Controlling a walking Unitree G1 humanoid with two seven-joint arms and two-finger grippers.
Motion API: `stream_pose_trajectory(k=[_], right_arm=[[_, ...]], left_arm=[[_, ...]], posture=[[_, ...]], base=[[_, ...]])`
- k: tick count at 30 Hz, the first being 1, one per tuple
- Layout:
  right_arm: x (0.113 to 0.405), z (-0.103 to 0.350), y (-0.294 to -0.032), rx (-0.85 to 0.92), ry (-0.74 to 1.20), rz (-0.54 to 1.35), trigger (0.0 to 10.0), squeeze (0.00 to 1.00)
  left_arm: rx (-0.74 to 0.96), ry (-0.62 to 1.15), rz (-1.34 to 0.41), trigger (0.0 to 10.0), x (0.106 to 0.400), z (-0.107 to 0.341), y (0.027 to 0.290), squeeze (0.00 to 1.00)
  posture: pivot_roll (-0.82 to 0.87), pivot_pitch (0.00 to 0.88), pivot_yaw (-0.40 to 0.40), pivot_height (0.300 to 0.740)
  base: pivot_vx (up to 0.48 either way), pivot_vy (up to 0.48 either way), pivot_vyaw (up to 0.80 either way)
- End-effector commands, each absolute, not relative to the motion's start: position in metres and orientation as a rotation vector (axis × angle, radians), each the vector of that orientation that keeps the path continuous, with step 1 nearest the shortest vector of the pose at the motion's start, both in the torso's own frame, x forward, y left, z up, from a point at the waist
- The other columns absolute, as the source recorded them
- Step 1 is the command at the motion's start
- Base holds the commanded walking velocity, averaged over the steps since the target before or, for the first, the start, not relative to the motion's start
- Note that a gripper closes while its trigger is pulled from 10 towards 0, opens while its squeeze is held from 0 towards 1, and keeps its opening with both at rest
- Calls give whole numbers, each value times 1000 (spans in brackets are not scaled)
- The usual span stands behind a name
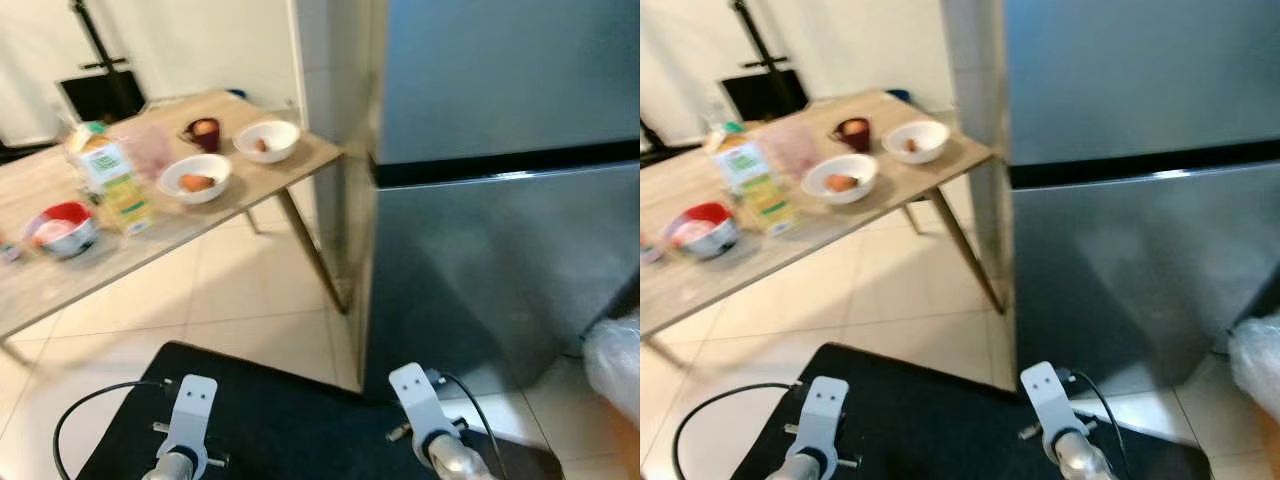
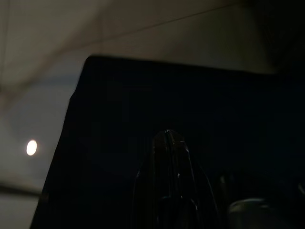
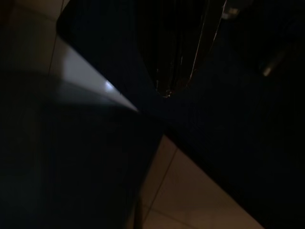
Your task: Restocking fridge
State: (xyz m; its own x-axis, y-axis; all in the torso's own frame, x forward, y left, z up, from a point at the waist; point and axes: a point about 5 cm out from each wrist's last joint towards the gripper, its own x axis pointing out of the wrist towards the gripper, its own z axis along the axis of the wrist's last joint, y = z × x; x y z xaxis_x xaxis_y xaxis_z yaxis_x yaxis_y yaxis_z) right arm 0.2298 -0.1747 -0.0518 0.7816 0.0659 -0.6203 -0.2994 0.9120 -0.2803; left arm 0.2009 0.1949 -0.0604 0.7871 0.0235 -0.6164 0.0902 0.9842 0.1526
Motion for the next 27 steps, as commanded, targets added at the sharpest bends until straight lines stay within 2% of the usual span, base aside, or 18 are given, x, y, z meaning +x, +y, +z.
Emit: stream_pose_trajectory(k=[1,27], right_arm=[[223,-57,-171,-366,667,213,10000,0],[224,-56,-171,-378,666,225,10000,0]], left_arm=[[189,672,-35,10000,200,-61,198,0],[157,637,7,10000,204,-58,199,0]], posture=[[-81,53,66,740],[-80,56,58,740]], base=[[0,0,800],[0,0,800]])
